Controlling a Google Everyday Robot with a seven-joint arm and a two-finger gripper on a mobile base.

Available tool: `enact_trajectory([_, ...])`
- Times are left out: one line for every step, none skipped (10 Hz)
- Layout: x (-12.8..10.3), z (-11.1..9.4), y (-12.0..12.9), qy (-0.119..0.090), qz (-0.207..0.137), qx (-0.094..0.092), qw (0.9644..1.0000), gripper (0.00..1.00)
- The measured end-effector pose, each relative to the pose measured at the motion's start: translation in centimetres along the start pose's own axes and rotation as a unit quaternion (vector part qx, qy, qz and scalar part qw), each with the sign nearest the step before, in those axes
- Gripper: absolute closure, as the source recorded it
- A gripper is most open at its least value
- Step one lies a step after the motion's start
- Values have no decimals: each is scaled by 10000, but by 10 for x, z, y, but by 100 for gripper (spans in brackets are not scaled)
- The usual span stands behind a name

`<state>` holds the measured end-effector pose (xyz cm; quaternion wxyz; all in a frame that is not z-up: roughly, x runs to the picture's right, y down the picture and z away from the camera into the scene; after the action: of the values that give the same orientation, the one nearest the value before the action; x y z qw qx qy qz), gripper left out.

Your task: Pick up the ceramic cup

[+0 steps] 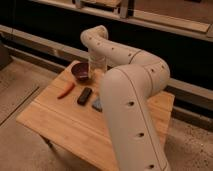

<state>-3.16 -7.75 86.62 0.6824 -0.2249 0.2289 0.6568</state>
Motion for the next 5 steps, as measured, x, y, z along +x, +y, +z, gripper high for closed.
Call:
enact_trajectory([-1, 7, -6, 82, 39, -1, 10000, 35])
enact_trajectory([-1, 12, -9, 137, 58, 6, 9999, 37])
enact_trajectory([-2, 15, -12, 173, 61, 19, 9998, 42])
enact_trajectory([-2, 22, -16, 240, 30, 73, 9997, 56])
enact_trajectory([-1, 25, -18, 285, 0, 106, 9995, 64])
